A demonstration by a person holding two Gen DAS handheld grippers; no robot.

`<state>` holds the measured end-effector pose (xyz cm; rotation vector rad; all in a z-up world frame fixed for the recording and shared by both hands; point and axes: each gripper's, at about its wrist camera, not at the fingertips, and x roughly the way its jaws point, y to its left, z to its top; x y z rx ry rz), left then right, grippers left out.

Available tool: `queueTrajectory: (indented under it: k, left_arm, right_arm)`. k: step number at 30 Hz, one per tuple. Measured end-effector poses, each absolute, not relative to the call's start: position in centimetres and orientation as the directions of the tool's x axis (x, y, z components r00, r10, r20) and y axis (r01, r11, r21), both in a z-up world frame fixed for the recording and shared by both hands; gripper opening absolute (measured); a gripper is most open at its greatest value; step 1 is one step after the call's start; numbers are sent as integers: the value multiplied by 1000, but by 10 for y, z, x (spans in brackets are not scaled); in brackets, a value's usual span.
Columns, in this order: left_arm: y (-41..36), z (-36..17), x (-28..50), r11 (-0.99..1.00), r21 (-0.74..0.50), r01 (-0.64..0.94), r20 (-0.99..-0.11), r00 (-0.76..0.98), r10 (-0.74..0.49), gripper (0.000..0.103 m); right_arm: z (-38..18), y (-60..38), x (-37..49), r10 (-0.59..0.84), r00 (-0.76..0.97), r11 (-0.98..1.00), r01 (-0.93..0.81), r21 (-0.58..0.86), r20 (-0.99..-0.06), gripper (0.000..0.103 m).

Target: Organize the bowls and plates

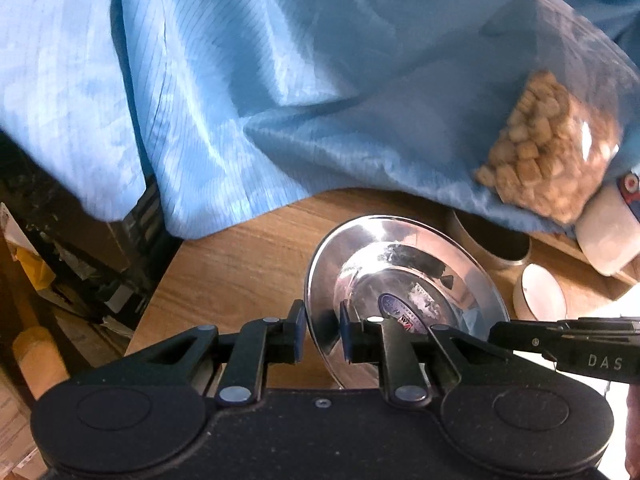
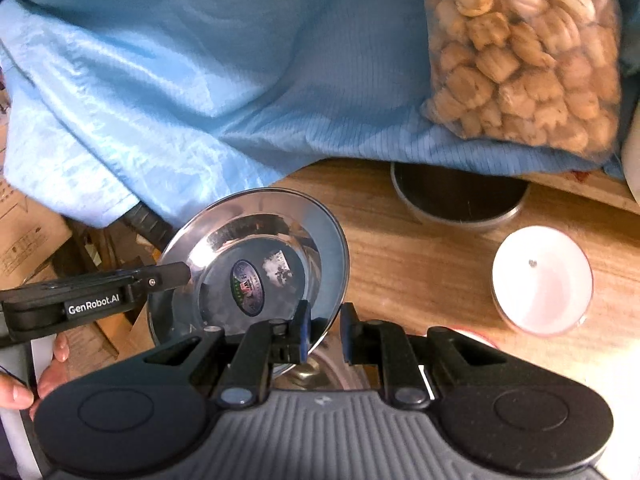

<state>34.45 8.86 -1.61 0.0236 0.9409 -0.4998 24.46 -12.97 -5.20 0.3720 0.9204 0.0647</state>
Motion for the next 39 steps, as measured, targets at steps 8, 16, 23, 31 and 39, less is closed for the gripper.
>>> queueTrajectory:
  k: [8,16,23,31,39]
  left_arm:
    - [92,-19,323,886,-176,429,-801,461,-382,20]
    - [95,-24,310,886,-149,439,-826,437,-356,21]
    - [95,-32,302,895,-136,424,-845,422,-328,21]
    - [93,-35,295,898,-109,426,-852,426,-305,21]
    - [81,-39,279,882,-98,462,-857,411,-311,20]
  right_arm:
    - [-58,-128,223,230,596,931,95,352,-770,18]
    - [-63,-123,205,251,563,937,62,343,-788,18]
    - [-70,-121,198,273,529,936,47,348,-804,18]
    - [-73,-120,193,288,508,936,31,351,-812,18]
    - [-68,-100,192,344,490,933,-81,352,-801,16]
